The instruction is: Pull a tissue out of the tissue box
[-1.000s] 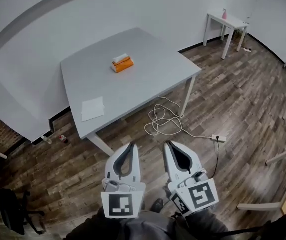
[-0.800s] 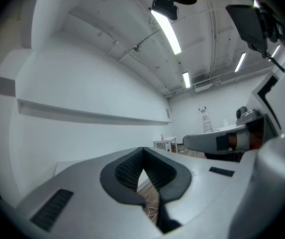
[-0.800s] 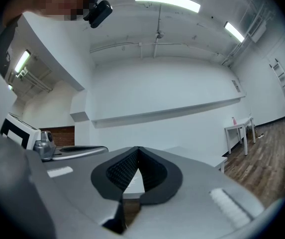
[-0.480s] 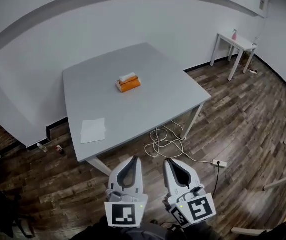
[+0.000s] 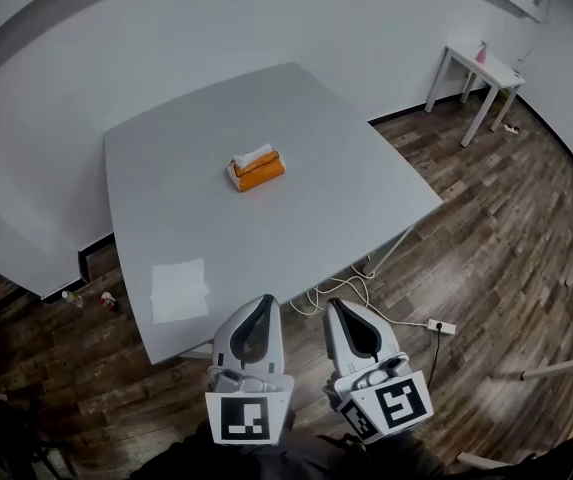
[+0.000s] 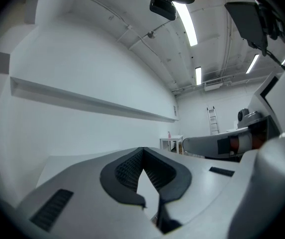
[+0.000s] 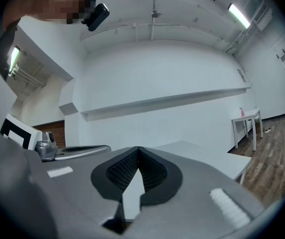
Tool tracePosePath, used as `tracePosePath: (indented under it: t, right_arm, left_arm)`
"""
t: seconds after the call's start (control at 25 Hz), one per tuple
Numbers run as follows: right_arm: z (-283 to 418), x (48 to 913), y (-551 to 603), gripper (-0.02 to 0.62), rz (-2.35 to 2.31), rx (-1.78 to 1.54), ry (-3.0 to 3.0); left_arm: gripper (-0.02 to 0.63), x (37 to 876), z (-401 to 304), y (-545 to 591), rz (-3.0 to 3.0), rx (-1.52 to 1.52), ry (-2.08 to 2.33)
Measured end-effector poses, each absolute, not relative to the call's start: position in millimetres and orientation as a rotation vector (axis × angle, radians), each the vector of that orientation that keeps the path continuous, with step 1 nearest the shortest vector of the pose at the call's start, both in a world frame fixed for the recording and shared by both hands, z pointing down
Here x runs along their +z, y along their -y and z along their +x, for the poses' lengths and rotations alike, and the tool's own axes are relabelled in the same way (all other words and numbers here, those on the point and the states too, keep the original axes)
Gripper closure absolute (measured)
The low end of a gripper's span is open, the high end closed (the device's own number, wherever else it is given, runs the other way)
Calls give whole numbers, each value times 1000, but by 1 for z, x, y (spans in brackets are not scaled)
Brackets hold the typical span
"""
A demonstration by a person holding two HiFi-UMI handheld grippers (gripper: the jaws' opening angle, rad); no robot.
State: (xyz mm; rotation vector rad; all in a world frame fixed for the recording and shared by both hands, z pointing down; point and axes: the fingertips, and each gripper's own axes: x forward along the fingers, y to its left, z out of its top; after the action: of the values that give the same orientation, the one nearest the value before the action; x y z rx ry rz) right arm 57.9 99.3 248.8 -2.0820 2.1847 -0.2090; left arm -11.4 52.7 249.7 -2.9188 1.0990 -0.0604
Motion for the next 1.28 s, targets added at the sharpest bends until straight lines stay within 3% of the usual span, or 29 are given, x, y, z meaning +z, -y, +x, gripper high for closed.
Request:
tracePosePath:
  t: [0.64, 1.28]
  right_arm:
    - [122, 223, 11, 595, -2035, -140, -2243]
    - [236, 266, 158, 595, -1568, -309, -2591]
  left_arm:
    - [606, 251, 51, 41, -2940, -57, -1119]
    - [606, 281, 174, 166, -2766, -222, -1566]
